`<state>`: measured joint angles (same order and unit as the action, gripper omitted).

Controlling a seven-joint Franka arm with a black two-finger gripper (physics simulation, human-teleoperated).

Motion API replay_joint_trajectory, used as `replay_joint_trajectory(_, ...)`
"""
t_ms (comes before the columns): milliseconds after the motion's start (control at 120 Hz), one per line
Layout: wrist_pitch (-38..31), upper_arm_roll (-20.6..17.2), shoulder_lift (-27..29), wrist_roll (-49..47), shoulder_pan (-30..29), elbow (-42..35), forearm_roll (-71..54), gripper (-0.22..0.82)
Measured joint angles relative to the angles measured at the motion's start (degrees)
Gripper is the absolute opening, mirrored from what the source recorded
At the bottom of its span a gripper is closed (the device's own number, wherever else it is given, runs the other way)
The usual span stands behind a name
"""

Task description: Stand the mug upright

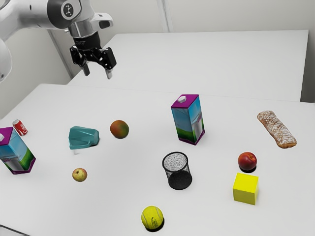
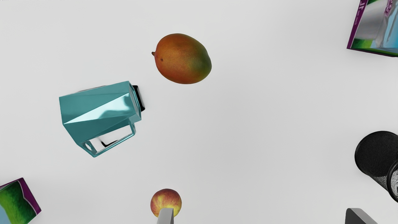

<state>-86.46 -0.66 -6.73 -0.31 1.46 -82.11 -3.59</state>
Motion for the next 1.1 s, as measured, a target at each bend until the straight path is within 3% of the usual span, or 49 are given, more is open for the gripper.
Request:
replay_joint_trajectory(308,0.3,-0.2,1.8,-0.1,-0.2,-1.1,1.4,0.6)
replay_joint_trajectory(558,-3.6,-0.2,8.9,0.0,-6.7,-14.8,8.8,0.6)
replay_joint_trajectory(792,-6.4,-0.2,7.6,1.9,-15.1,-22.7,13.7,0.6)
replay_joint_trajectory(1100,-15.1,-0.2,2.4,17.2,-26.4,-27.2,21.1,0.6)
